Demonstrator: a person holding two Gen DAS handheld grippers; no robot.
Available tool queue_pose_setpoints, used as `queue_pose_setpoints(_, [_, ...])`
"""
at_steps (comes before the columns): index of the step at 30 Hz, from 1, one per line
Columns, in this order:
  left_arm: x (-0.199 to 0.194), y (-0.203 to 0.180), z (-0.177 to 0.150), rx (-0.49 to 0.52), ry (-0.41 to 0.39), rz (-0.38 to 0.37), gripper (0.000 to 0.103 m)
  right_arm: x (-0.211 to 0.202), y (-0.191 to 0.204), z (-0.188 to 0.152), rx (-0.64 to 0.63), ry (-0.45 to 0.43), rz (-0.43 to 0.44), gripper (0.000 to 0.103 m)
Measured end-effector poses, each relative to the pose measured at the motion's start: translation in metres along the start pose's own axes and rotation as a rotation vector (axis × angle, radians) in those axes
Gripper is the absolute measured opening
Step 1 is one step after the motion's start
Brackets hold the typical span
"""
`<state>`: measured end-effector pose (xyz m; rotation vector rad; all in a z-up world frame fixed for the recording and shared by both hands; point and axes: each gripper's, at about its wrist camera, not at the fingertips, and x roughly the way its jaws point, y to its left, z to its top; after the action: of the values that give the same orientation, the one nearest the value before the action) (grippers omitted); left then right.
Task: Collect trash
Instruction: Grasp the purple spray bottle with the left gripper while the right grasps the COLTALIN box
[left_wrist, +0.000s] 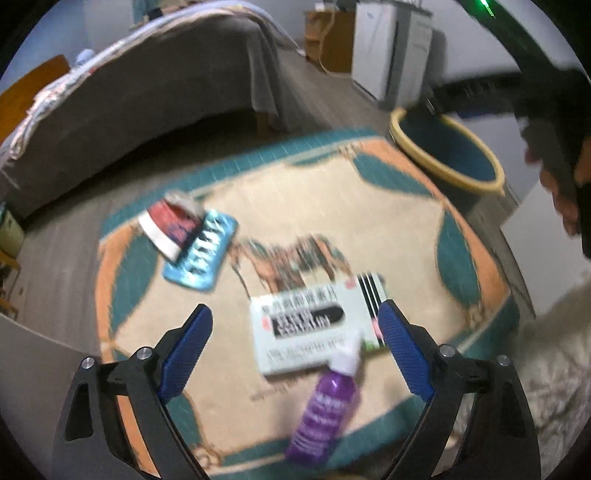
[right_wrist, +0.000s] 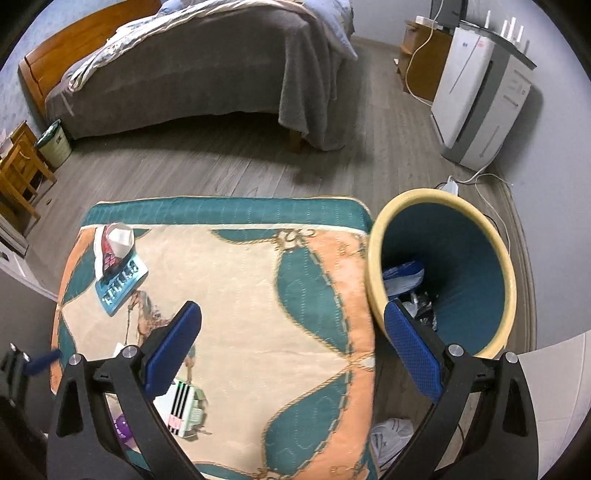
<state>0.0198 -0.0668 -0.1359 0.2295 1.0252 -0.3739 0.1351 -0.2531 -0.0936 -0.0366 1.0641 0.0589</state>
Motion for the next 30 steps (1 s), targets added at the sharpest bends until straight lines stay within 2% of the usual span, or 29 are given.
queue_pose_setpoints(1, [0.002, -0.003, -0.005, 0.006, 0.014, -0.01, 0.09, 0.0, 0.002, 0.0, -0.002, 0.001, -0.001, 0.097])
queue_pose_setpoints(4, [0.015, -0.017, -0.02, 0.048, 0.091, -0.027, 0.078, 0.001, 0.007, -0.001, -0.008, 0.007, 0.0, 0.097])
queue_pose_setpoints(7, [0.025, -0.026, -0.032, 0.066, 0.163, -0.046, 0.075, 0.006, 0.012, -0.006, -0.034, 0.026, -0.006, 0.095])
queue_pose_setpoints(10, [0.036, -0.031, -0.042, 0.112, 0.23, -0.032, 0.056, 0.015, 0.019, -0.013, -0.05, 0.065, 0.015, 0.089])
queue_pose_setpoints(11, [0.039, -0.03, -0.045, 0.118, 0.254, -0.026, 0.043, 0.017, 0.022, -0.015, -0.055, 0.076, 0.022, 0.088])
queue_pose_setpoints(12, [0.042, -0.028, -0.047, 0.116, 0.27, -0.022, 0.038, 0.019, 0.024, -0.017, -0.062, 0.08, 0.025, 0.087])
queue_pose_setpoints(16, [0.034, -0.019, -0.044, 0.104, 0.241, -0.015, 0.037, 0.026, 0.035, -0.024, -0.135, 0.101, 0.029, 0.085])
queue_pose_setpoints(21, [0.019, 0.012, -0.028, -0.004, 0.182, 0.011, 0.036, 0.033, 0.057, -0.035, -0.245, 0.103, 0.035, 0.085])
queue_pose_setpoints(24, [0.01, 0.04, -0.019, -0.075, 0.144, 0.034, 0.035, 0.04, 0.078, -0.045, -0.34, 0.105, 0.065, 0.085])
queue_pose_setpoints(30, [0.01, 0.085, -0.014, -0.191, 0.139, 0.063, 0.035, 0.051, 0.122, -0.066, -0.53, 0.138, 0.163, 0.085])
